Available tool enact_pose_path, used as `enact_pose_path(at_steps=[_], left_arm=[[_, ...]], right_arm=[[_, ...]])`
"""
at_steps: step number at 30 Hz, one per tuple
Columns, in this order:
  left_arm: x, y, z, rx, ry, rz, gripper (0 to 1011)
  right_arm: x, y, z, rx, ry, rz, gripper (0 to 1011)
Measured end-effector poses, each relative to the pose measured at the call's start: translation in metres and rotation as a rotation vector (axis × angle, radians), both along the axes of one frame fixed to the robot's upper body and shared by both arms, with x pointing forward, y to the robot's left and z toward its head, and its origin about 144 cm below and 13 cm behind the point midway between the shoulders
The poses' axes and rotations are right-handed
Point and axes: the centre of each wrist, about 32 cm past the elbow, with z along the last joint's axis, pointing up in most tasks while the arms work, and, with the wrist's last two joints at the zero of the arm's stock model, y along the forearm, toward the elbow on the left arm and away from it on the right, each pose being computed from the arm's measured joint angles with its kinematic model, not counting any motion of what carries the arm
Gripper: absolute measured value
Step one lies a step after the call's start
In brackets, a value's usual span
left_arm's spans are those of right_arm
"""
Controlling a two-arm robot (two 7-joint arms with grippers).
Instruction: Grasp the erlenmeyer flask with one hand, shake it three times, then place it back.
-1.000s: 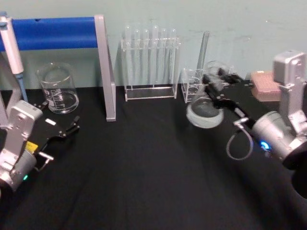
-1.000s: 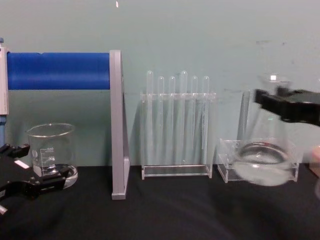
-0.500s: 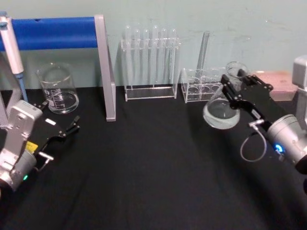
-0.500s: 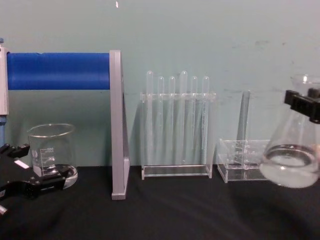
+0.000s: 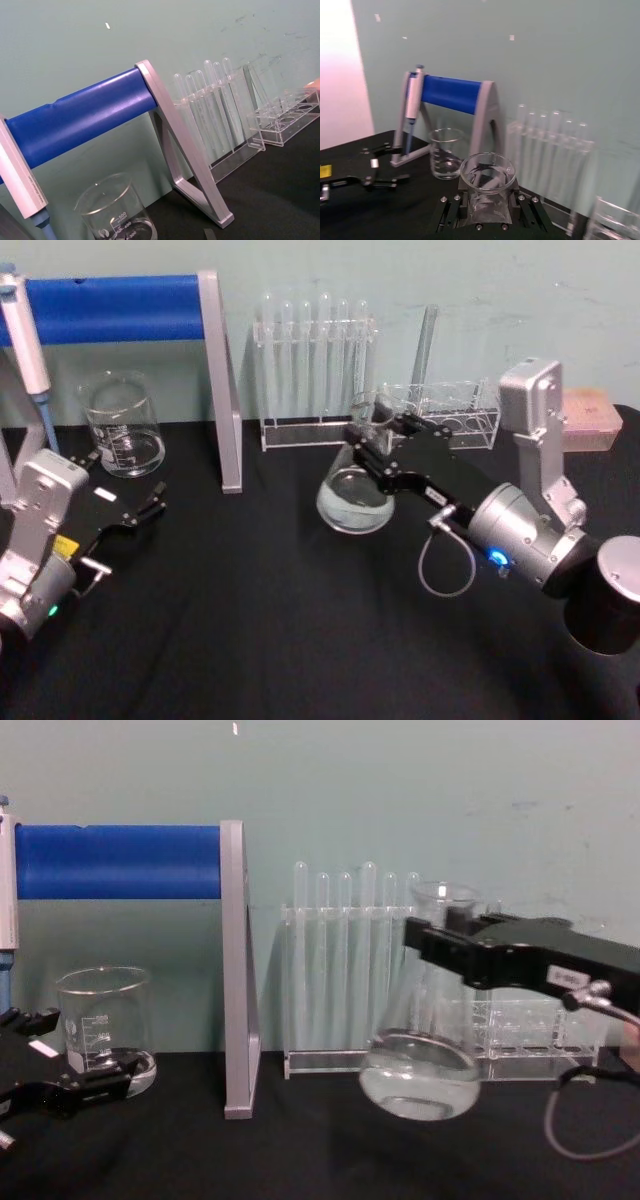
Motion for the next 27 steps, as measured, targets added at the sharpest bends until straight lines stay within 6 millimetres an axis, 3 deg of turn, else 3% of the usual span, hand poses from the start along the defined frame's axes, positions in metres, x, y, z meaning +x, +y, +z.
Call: enact_pose_path(at_steps=[12,27], left_arm=[[0.000,0.000,0.000,0.000,0.000,0.000,1001],[0.000,0.000,0.000,0.000,0.000,0.000,1001]], right_arm=[[0.006,0.009,-0.002,0.004,0.003,0.077,456],[0.012,-0.003,-0.006,0.001,0.001,0.121,456]])
